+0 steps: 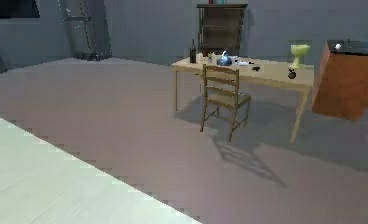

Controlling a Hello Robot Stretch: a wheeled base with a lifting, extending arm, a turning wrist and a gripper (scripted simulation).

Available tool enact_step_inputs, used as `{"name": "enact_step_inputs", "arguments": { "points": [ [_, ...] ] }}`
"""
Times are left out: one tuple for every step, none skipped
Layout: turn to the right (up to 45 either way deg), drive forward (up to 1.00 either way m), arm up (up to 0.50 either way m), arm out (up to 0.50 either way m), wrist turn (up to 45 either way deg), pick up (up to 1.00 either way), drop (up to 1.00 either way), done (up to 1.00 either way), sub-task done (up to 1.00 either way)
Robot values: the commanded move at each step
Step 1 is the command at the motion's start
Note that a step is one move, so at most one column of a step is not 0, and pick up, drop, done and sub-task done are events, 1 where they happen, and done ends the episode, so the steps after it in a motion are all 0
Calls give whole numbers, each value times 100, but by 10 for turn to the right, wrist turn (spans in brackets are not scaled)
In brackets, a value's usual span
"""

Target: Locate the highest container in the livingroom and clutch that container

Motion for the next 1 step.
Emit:
{"name": "enact_step_inputs", "arguments": {
  "points": [
    [-450, 0, 0, 0, 0, 0, 0, 0, 0]
  ]
}}
